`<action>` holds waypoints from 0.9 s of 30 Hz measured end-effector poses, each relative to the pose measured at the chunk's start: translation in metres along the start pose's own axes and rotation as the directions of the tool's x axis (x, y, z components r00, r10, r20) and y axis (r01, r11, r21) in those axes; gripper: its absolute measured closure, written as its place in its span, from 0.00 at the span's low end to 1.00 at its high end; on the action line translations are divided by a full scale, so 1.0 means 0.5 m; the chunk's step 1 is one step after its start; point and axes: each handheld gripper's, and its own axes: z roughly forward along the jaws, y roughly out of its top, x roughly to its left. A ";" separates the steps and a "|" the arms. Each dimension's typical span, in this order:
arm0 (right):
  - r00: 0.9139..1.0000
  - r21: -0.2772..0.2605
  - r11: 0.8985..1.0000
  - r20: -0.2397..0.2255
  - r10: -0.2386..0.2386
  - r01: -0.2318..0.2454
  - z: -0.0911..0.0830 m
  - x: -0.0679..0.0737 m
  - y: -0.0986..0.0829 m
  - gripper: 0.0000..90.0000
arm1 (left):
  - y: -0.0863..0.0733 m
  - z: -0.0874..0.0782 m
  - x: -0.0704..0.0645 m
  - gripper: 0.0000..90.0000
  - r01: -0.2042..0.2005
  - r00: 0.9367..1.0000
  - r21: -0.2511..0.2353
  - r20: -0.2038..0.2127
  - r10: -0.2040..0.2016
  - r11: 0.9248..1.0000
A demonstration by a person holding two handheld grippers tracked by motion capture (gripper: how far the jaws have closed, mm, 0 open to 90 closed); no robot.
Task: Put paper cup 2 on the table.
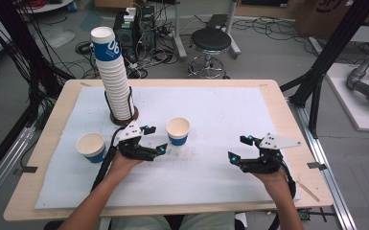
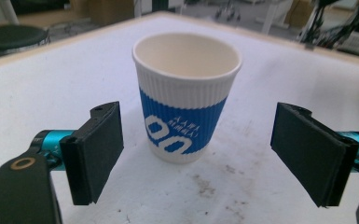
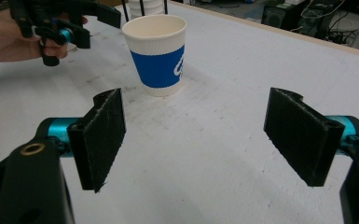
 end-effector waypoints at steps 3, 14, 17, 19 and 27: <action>1.000 -0.001 1.000 -0.005 -0.003 0.003 0.006 0.001 -0.001 0.24 | 0.002 -0.016 -0.004 0.19 0.015 1.000 -0.051 0.019 -0.014 0.999; 0.999 -0.015 1.000 0.042 -0.025 0.026 0.006 -0.008 -0.009 0.24 | 0.013 -0.074 -0.018 0.19 0.035 0.999 -0.159 0.010 -0.033 0.987; 0.998 -0.009 1.000 0.049 -0.024 0.025 0.003 -0.011 -0.012 0.24 | 0.011 -0.085 -0.015 0.19 0.038 0.999 -0.173 -0.001 -0.039 0.984; 0.998 -0.006 1.000 0.059 -0.021 0.022 0.002 -0.009 -0.013 0.24 | 0.010 -0.092 -0.014 0.19 0.039 0.999 -0.181 -0.011 -0.042 0.983; 0.997 -0.001 1.000 0.069 -0.027 0.028 0.007 -0.004 -0.010 0.24 | 0.003 -0.111 -0.014 0.19 0.032 0.999 -0.188 -0.033 -0.039 0.982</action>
